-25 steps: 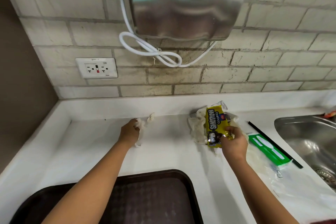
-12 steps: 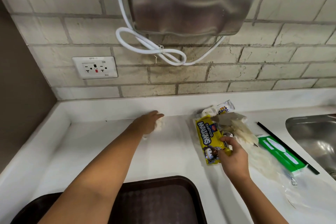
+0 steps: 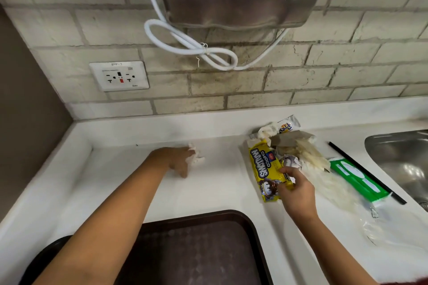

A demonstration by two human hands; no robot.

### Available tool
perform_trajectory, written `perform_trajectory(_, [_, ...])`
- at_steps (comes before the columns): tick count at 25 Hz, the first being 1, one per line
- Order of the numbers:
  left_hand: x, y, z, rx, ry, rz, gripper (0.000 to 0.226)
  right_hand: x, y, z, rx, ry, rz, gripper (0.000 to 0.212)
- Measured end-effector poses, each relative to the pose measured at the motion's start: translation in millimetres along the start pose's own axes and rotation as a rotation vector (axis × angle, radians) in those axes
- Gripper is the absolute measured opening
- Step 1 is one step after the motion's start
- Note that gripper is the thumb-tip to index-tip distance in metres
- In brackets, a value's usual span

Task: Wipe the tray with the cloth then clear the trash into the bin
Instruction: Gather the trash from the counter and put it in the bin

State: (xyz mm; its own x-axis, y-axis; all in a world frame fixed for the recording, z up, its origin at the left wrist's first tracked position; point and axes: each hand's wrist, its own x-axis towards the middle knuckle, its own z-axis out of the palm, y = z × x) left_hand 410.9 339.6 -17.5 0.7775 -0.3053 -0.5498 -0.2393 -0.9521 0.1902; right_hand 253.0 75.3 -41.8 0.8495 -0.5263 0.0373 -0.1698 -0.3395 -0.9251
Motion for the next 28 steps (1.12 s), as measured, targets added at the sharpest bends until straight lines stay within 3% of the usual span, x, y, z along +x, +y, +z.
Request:
perform_trajectory(2, [-12, 2, 12, 0.026, 0.120, 0.029, 0.060, -9, -3, -2, 0.000, -0.005, 0.000, 0.034])
perform_trajectory(5, [-33, 13, 27, -0.235, 0.296, -0.009, 0.018, -26, -10, -5, -0.003, -0.008, -0.020, 0.031])
perform_trajectory(8, [-53, 21, 42, -0.642, 0.447, -0.103, 0.024, -39, -18, -11, 0.009, 0.013, -0.031, 0.030])
perform_trajectory(10, [-75, 36, 59, -0.936, 0.624, -0.047, 0.026, -50, -20, -17, 0.024, 0.033, -0.039, 0.029])
perform_trajectory(11, [-87, 46, 67, -1.097, 0.635, -0.012, 0.029, -56, -22, -21, 0.033, 0.042, -0.048, 0.030])
perform_trajectory(13, [-108, 68, 81, -1.312, 0.512, 0.070, 0.030, -70, -26, -28, 0.043, 0.057, -0.058, 0.030])
perform_trajectory(17, [-145, 92, 98, -1.413, 0.315, 0.146, 0.025, -101, -29, -43, 0.074, 0.088, -0.050, 0.030])
perform_trajectory(28, [-249, 152, 146, -1.360, 0.254, 0.307, 0.024, -185, -6, -105, 0.135, 0.154, -0.081, 0.032])
